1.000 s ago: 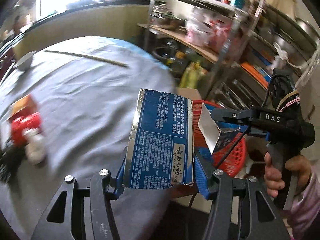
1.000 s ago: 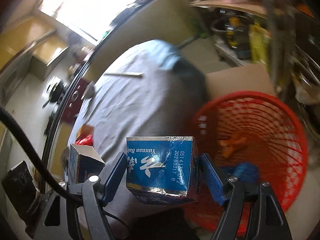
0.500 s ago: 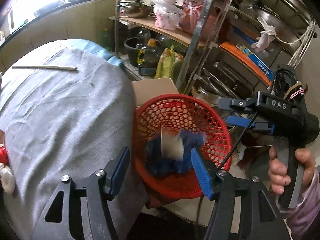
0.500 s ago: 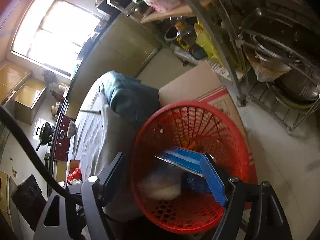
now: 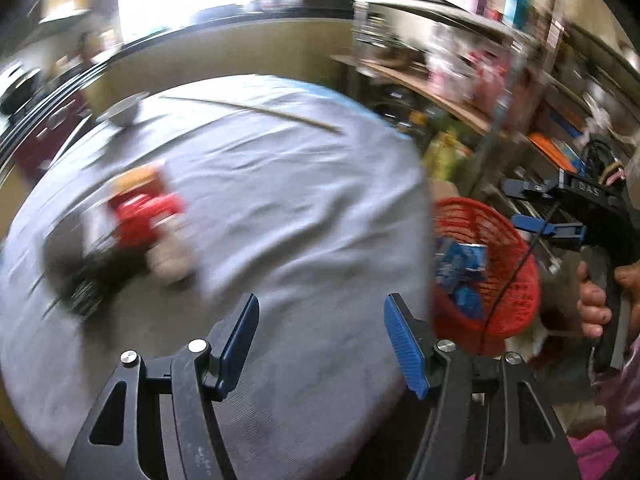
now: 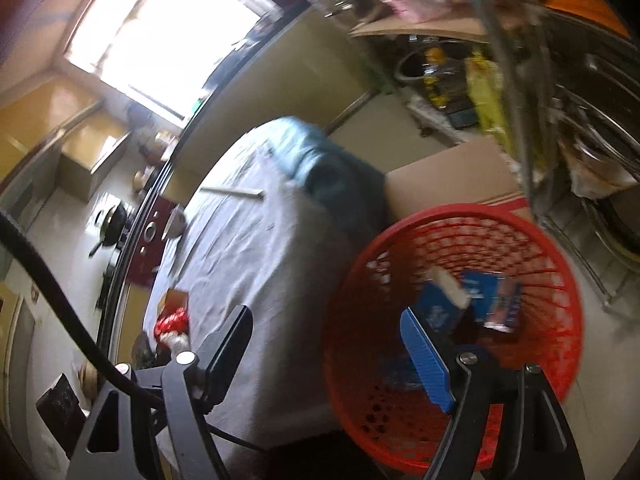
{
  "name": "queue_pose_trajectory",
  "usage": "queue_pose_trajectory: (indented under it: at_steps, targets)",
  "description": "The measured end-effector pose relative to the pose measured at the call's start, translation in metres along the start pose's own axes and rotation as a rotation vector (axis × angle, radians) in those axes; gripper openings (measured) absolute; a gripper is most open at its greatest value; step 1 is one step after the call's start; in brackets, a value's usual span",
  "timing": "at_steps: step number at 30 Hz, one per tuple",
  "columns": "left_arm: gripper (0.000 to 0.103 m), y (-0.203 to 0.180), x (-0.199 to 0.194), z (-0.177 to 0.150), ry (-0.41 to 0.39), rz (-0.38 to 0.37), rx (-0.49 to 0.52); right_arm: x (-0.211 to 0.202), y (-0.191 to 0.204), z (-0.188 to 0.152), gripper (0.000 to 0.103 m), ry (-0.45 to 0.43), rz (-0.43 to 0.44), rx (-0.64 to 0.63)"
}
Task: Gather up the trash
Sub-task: 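Move both open tools back over the table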
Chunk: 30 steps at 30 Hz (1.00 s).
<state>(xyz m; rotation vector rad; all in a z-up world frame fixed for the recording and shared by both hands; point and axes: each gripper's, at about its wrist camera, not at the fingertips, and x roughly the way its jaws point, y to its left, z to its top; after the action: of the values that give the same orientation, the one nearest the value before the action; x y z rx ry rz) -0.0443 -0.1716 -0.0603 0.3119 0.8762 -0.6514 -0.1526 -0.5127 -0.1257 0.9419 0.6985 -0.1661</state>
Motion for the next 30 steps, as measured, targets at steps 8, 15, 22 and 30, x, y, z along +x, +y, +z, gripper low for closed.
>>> queue_pose_trajectory:
  at_steps: [8, 15, 22, 30]
  targets:
    - [0.071, 0.096, -0.044, -0.035, -0.044, 0.202, -0.208, 0.035, 0.061, -0.019, 0.079, 0.078, 0.032, -0.129]
    - [0.074, 0.141, -0.063, -0.040, -0.066, 0.390, -0.302, 0.057, 0.116, -0.035, 0.079, 0.134, 0.075, -0.247]
    - [0.074, 0.156, -0.068, -0.050, -0.028, 0.482, -0.339, 0.072, 0.177, -0.062, 0.079, 0.178, 0.123, -0.393]
    - [0.075, 0.168, -0.073, -0.055, -0.013, 0.514, -0.363, 0.095, 0.214, -0.088, 0.080, 0.242, 0.141, -0.471]
